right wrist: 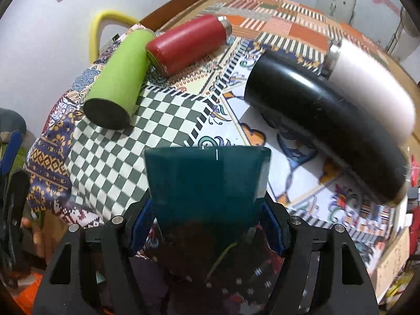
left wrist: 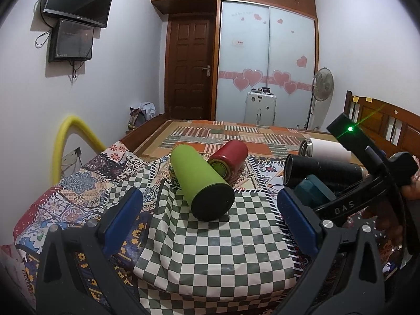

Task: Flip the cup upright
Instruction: 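Grasp the teal cup with the left gripper while the right gripper releases it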

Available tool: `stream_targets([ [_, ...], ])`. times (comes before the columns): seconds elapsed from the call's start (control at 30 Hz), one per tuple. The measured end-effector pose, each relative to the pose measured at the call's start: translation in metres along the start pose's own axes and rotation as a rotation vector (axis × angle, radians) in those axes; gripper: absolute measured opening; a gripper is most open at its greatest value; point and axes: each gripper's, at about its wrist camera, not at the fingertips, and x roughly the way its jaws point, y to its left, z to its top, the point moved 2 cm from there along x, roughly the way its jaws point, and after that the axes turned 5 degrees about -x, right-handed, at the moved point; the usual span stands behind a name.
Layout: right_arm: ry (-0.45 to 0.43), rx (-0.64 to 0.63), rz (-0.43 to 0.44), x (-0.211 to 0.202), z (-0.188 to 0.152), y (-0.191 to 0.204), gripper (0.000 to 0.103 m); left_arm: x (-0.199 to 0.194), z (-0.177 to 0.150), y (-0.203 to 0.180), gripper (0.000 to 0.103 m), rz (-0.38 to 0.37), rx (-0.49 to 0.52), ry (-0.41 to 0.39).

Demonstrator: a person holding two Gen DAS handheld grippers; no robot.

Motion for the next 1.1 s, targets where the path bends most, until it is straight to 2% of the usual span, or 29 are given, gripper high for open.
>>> stream_targets([
  [0.37,-0.04,-0.052,-0.009,-0.004,-0.006,0.007,0.07,0.01,0.001,-0.015,0.103,-0.001,0.016,0.033],
  [0.43,-0.06,-0.057,-0.007,-0.012,-0.011,0.005,0.074,0.007,0.004,-0.022,0.103,-0.001,0.03,0.027],
  [0.5,-0.095,-0.055,-0.004,-0.023,-0.017,0.003,0.077,0.003,0.007,-0.027,0.103,0.004,0.039,0.02],
  [0.7,-0.225,-0.052,-0.029,-0.071,-0.04,-0.012,0.078,-0.002,0.016,-0.05,0.103,-0.008,0.053,0.027],
  [0.83,-0.31,-0.041,-0.055,-0.101,-0.053,-0.032,0.078,0.004,0.019,-0.07,0.103,-0.034,0.054,0.068],
  [1.1,-0.444,-0.013,-0.159,-0.14,-0.09,-0.071,0.078,0.045,0.01,-0.11,0.103,-0.082,0.048,0.266],
])
